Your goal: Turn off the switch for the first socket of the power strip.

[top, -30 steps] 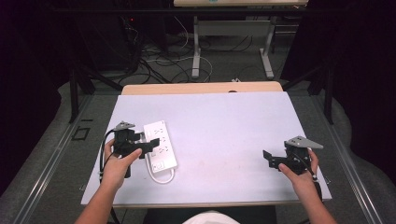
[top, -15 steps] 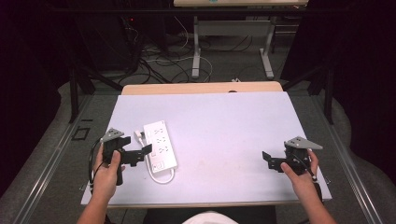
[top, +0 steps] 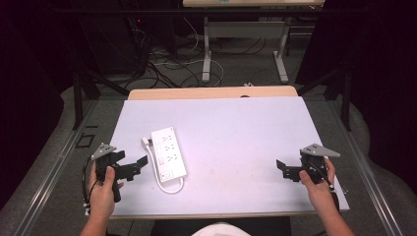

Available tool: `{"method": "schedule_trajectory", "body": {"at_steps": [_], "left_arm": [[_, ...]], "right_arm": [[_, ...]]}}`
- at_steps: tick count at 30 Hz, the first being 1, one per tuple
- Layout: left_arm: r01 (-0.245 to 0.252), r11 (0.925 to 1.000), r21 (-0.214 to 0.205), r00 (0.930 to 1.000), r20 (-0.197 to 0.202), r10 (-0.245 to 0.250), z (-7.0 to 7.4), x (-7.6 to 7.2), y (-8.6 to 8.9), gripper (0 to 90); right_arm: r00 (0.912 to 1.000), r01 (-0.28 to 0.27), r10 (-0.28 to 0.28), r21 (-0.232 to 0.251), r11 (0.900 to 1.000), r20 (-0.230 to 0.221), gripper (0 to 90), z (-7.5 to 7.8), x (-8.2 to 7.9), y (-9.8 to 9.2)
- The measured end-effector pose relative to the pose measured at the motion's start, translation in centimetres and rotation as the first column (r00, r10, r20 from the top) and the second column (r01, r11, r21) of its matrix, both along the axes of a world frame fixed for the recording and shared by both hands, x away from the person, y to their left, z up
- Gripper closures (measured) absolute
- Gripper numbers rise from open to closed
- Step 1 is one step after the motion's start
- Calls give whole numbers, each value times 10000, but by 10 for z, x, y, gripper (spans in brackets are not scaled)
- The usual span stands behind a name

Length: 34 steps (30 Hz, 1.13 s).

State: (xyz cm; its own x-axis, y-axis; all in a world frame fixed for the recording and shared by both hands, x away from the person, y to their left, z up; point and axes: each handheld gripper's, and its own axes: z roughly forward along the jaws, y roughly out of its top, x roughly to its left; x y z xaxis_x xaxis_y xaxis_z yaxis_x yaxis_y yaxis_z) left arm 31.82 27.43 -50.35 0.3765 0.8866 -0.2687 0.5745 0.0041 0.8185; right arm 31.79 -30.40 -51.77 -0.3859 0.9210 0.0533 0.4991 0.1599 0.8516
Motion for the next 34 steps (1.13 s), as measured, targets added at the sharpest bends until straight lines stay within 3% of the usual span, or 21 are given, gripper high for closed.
{"method": "schedule_trajectory", "body": {"at_steps": [9,12,34], "left_arm": [[-291,9996,-32,9994,-168,290,-20,2,10,18],[-330,9991,265,9993,-159,335,-25,2,9,18],[-342,9990,280,9984,-434,354,-33,3,9,18]], "right_arm": [[10000,45,-46,-25,10000,-75,0,-2,1,-2],[10000,90,-90,32,10000,-11,0,-2,1,-2],[9995,323,-321,162,9993,-77,0,-7,4,-6]]}}
